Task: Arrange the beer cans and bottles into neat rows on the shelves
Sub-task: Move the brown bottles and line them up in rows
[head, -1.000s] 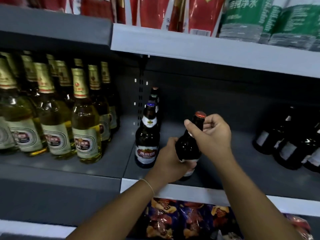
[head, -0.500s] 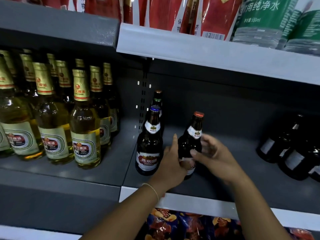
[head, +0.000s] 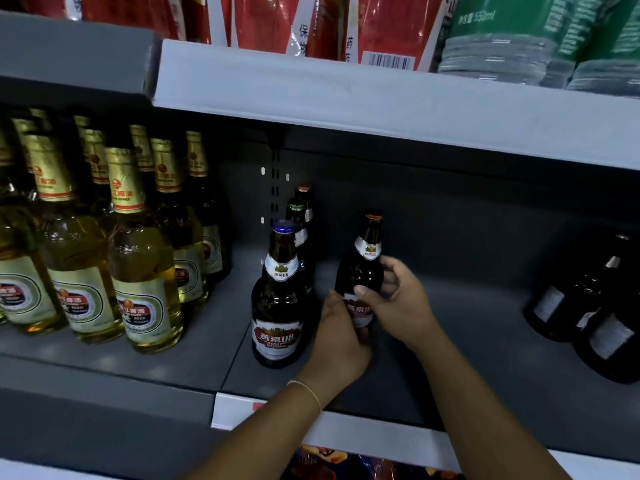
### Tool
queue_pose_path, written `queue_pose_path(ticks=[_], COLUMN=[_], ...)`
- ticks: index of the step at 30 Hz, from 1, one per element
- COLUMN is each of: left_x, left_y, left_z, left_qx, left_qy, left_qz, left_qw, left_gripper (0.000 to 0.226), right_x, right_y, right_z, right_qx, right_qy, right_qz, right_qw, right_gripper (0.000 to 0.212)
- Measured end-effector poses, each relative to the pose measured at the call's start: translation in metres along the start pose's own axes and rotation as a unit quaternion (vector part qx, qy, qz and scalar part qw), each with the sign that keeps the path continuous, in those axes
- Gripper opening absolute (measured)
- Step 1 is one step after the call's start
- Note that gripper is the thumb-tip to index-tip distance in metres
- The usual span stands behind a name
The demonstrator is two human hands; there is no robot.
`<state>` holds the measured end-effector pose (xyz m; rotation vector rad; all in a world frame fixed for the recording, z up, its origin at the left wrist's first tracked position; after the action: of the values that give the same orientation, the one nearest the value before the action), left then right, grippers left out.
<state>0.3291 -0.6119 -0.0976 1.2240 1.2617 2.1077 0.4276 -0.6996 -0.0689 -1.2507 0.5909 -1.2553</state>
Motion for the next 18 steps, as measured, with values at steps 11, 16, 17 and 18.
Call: queue_pose_path(ticks=[11,16,17,18], left_x=[-0.011,-0.012,-0.012,-0.012], left_y=[-0.009,-0.011,-0.011,-0.011], left_z=[0.027,0.032,0.033,0.034], left_qx=[0.047,0.049,0.047,0.044], left_qy=[0.020,0.013,0.009,0.005], left_qz=[-0.012,-0.007,-0.004,-0.003], left_qw=[0.999,0.999,0.999,0.999], left_gripper=[0.066,0.075,0.076,0.077], right_x=[-0.018,-0.023,-0.023,-0.024], right_y=[-0.001,0.002,0.002,0.003], right_z=[0.039,0.049,0.050,0.051], right_qx=[0.045,0.058,0.060,0.061], right_qy=[0.021,0.021,0.024,0.027], right_qz=[-0.021,-0.041,-0.046,-0.050], right_qw=[0.999,0.997,0.997,0.997], right_gripper=[0.040,0.035,0.035,0.035])
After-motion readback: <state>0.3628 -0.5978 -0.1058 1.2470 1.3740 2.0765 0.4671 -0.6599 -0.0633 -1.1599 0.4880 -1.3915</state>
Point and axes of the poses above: each hand's wrist, its own z-axis towards the middle knuckle, its own x-axis out of the back of the hand, y = z × x, the point moved 6 cm from there along z, towards the middle knuckle, and after that the axes turned 5 degrees about y, right-handed, at the moved point
